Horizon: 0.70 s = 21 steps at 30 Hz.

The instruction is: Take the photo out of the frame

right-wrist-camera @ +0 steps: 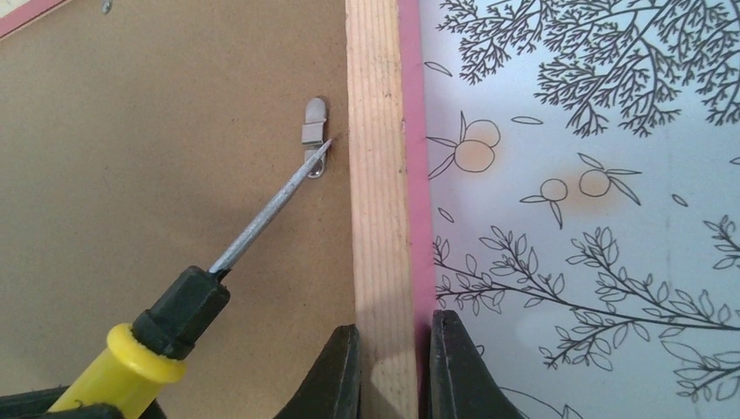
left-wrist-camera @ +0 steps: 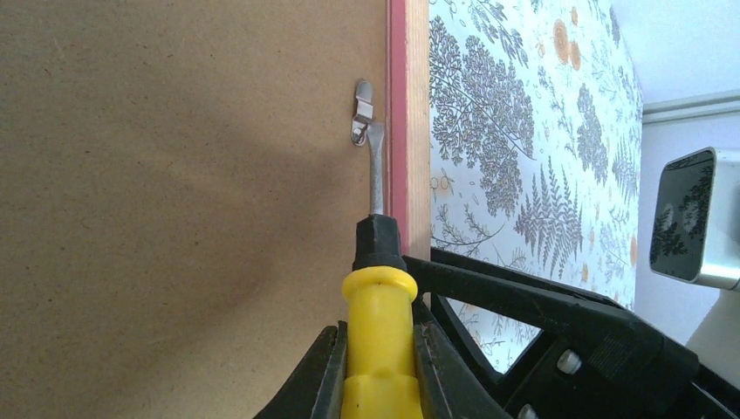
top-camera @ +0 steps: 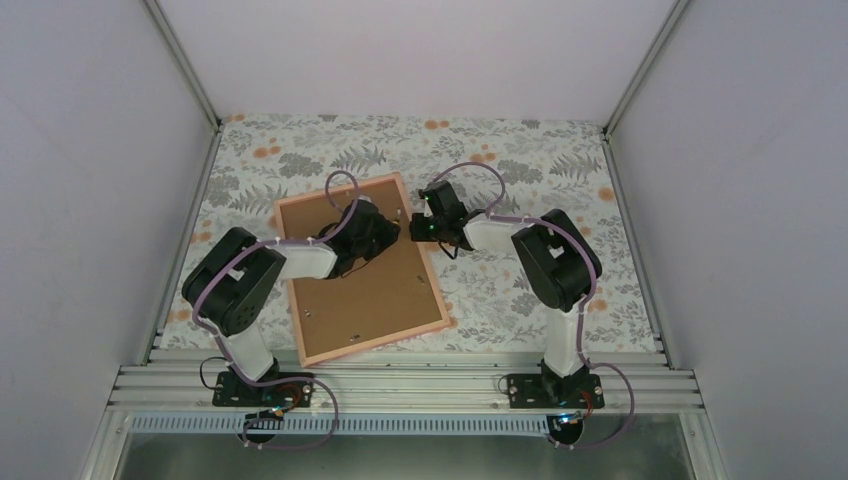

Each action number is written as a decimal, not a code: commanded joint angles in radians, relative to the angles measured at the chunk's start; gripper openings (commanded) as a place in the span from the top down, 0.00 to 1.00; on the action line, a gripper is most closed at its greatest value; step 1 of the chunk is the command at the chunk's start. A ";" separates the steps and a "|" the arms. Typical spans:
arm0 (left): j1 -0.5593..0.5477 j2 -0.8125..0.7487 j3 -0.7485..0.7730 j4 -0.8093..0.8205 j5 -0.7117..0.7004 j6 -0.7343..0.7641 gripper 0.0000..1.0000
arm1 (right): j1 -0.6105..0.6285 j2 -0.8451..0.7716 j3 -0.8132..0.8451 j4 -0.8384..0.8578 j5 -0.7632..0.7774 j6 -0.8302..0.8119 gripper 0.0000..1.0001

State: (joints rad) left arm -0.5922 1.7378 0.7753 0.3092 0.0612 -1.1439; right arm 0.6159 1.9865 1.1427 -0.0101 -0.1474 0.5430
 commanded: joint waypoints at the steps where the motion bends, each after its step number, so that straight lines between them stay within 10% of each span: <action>1: 0.028 -0.047 -0.025 -0.040 -0.128 -0.046 0.98 | -0.002 -0.018 -0.038 -0.074 -0.016 0.069 0.96; 21: 0.058 -0.359 -0.086 -0.133 -0.104 0.151 0.98 | -0.025 -0.058 -0.053 -0.083 0.025 0.086 0.96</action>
State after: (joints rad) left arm -0.5404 1.4570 0.6979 0.2283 -0.0124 -1.0973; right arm 0.6117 1.9560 1.1175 -0.0372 -0.1349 0.5701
